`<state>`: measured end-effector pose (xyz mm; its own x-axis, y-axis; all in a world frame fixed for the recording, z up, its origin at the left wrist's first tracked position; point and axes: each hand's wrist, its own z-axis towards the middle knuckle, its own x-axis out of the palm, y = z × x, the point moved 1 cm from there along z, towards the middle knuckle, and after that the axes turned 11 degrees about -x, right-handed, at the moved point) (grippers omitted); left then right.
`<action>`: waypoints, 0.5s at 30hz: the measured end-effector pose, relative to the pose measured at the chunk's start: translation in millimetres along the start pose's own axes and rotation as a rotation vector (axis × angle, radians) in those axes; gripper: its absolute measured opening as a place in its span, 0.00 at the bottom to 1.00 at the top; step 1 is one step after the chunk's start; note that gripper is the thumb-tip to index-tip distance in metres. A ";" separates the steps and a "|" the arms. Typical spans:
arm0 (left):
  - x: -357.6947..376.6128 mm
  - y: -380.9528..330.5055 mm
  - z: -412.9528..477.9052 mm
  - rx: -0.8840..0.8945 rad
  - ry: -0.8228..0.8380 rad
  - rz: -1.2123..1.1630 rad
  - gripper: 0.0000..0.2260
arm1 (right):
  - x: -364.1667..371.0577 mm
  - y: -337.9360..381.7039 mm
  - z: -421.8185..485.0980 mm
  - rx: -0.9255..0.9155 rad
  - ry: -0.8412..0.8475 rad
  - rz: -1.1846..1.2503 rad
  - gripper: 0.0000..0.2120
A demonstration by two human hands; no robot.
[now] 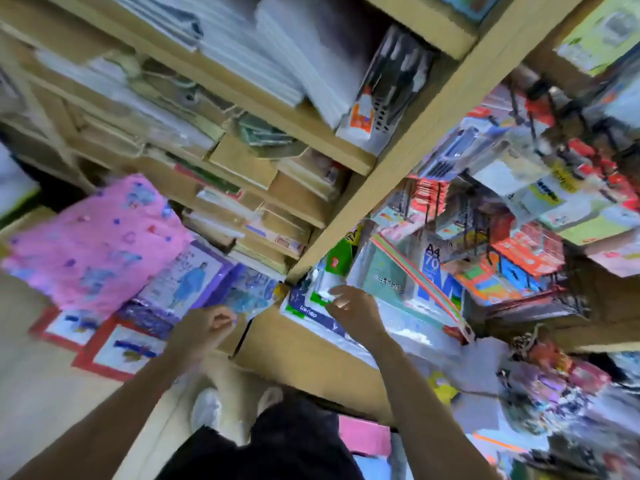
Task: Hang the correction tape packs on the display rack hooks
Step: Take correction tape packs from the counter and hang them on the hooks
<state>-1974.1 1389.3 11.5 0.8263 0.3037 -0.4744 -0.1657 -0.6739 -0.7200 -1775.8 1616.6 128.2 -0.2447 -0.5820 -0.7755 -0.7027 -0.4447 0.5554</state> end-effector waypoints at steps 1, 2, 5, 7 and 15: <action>10.2 24.7 -1.9 -0.072 -0.005 0.009 0.01 | 18.8 -7.7 6.0 0.014 0.045 -0.006 0.12; 20.7 45.2 -3.9 -0.128 -0.021 0.016 0.03 | 37.4 -15.9 13.2 0.030 0.095 -0.013 0.12; 44.7 76.0 -21.0 -0.320 -0.061 -0.015 0.09 | 90.9 -37.5 35.5 0.079 0.252 -0.007 0.13; 58.8 85.0 -27.3 -0.360 -0.071 -0.036 0.11 | 124.5 -50.0 53.3 0.087 0.335 -0.011 0.11; 93.8 119.1 -12.3 -0.608 -0.133 -0.289 0.02 | 255.5 -118.3 158.3 0.337 0.490 0.136 0.09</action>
<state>-1909.7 1329.2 -112.4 0.7124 0.5821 -0.3920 0.4154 -0.8000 -0.4330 -1861.0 1628.3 -183.2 -0.0678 -0.8997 -0.4312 -0.8791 -0.1505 0.4522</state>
